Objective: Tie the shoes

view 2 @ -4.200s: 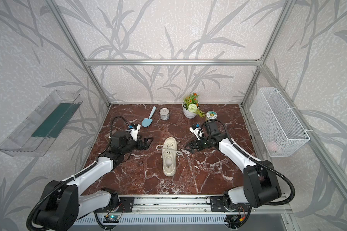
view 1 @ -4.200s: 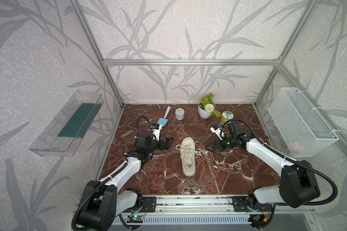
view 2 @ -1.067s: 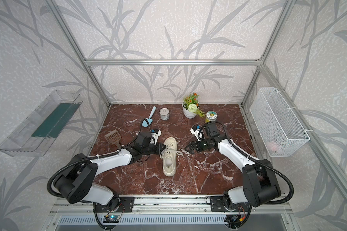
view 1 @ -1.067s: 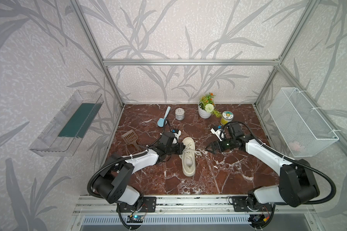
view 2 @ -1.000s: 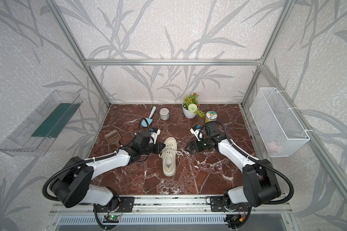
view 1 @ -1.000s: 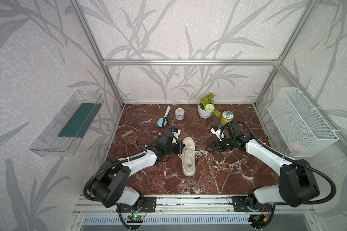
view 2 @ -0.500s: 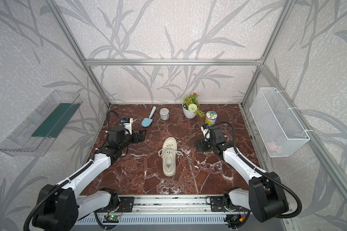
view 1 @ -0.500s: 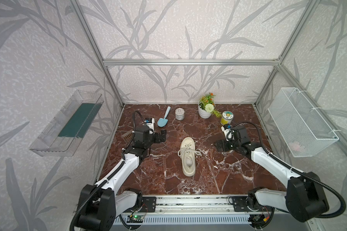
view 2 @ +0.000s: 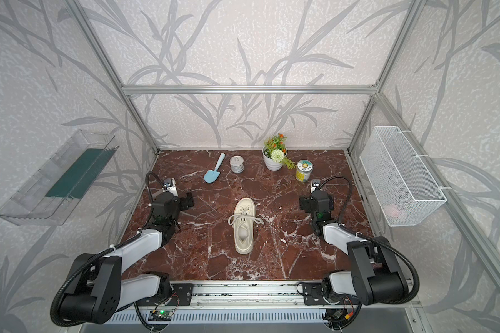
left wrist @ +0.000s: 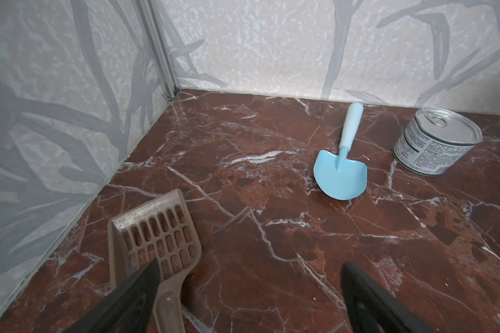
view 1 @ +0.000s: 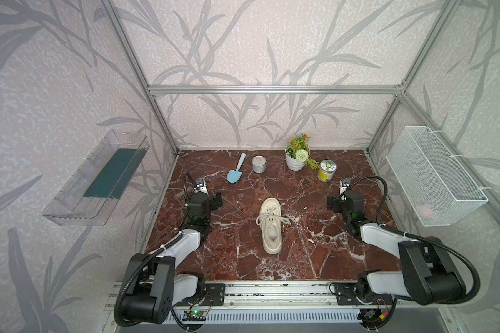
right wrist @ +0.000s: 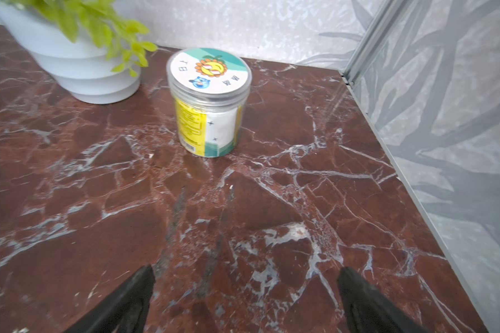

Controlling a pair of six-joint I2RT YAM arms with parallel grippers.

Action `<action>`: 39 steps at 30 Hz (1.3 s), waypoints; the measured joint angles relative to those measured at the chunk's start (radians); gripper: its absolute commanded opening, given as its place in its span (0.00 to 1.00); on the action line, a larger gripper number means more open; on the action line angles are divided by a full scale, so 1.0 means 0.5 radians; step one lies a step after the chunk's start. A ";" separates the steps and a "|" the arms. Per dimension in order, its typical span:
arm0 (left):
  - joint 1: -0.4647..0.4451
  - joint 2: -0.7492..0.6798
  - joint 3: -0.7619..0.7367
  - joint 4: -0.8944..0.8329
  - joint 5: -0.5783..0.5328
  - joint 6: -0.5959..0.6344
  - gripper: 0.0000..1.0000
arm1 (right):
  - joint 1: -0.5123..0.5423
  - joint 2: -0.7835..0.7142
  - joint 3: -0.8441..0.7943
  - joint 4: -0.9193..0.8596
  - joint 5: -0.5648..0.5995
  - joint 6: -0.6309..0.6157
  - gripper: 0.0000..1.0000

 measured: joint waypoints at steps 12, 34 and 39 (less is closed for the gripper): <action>0.130 0.558 -0.118 0.671 0.017 0.144 0.99 | -0.002 0.374 -0.209 0.784 -0.131 -0.114 0.99; 0.155 0.617 -0.095 0.735 0.096 0.156 0.99 | -0.017 0.345 -0.068 0.610 -0.226 -0.126 0.99; 0.193 0.617 -0.089 0.732 0.170 0.143 0.99 | -0.017 0.345 -0.068 0.610 -0.226 -0.126 0.99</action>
